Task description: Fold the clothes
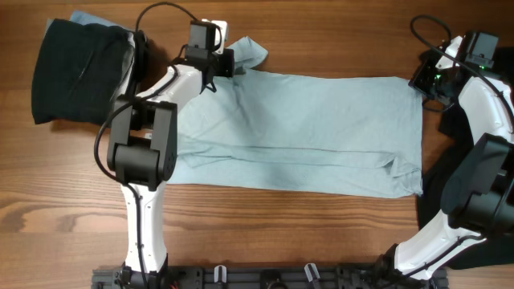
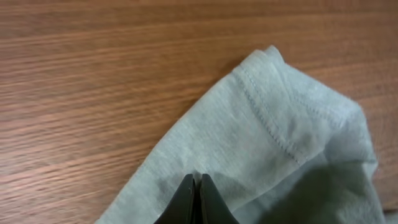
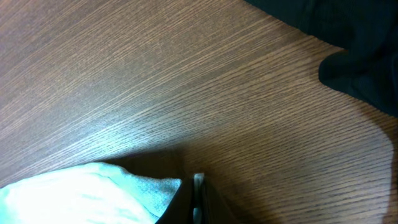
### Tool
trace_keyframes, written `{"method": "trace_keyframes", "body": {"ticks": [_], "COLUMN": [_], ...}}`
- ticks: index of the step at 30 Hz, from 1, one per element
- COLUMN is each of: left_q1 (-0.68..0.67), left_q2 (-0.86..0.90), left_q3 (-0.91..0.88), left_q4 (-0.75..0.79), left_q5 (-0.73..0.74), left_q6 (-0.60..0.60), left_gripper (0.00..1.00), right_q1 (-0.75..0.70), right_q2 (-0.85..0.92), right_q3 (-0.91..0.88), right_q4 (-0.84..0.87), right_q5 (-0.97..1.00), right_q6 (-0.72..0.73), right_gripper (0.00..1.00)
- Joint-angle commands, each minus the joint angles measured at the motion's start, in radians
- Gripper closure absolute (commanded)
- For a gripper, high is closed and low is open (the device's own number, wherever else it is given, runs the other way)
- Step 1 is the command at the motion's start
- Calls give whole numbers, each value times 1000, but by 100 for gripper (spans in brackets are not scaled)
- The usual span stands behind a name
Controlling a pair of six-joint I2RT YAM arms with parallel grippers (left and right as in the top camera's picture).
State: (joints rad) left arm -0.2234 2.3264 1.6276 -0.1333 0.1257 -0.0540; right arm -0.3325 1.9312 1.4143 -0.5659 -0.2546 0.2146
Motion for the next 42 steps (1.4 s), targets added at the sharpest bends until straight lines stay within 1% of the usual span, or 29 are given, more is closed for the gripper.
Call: {"method": "trace_keyframes", "body": {"ticks": [1,7,12,18,19,20,21,22,23,24,26,27,34,38,40,42], "left_q1": [14,14,14,14,13,11,8,5,0,-4,-14,-17,-12,-11,-10,-9], "left_q2": [-80,-219,-314,-356,-354,-344,-334,-316,-296,-275,-223,-180,-43,-11,-11,-11], "left_q3": [27,28,28,28,27,27,26,26,26,26,26,27,27,27,27,27], "left_q4": [-26,-159,-256,-401,-409,-410,-403,-388,-370,-349,-300,-255,-115,-80,-72,-63], "left_q5": [4,-50,-52,-50,-48,-48,-48,-47,-48,-47,-48,-48,-58,-90,-102,-113], "left_q6": [-33,-32,-29,-29,-29,-29,-27,-8,20,51,94,108,110,110,110,109], "left_gripper": [96,96,96,96,88,75,66,56,49,36,25,21,24,25,30,39], "right_q1": [6,6,6,6,6,6,6,6,6,6,6,6,6,6,6,6], "right_q2": [-3,-8,-27,-74,-77,-77,-77,-76,-76,-76,-76,-76,-76,-76,-76,-76], "right_q3": [1,2,2,2,2,2,2,1,1,1,1,1,1,1,1,1], "right_q4": [-2,-15,-23,-49,-50,-50,-49,-48,-48,-45,-40,-39,-38,-38,-38,-38], "right_q5": [-11,-5,27,56,55,52,52,52,52,52,52,53,52,53,53,53], "right_q6": [-3,-3,-5,-5,-5,-5,-4,-4,-4,-4,-5,-5,-5,-5,-5,-5], "right_gripper": [96,96,96,96,96,96,96,96,96,96,96,96,96,96,96,96]}}
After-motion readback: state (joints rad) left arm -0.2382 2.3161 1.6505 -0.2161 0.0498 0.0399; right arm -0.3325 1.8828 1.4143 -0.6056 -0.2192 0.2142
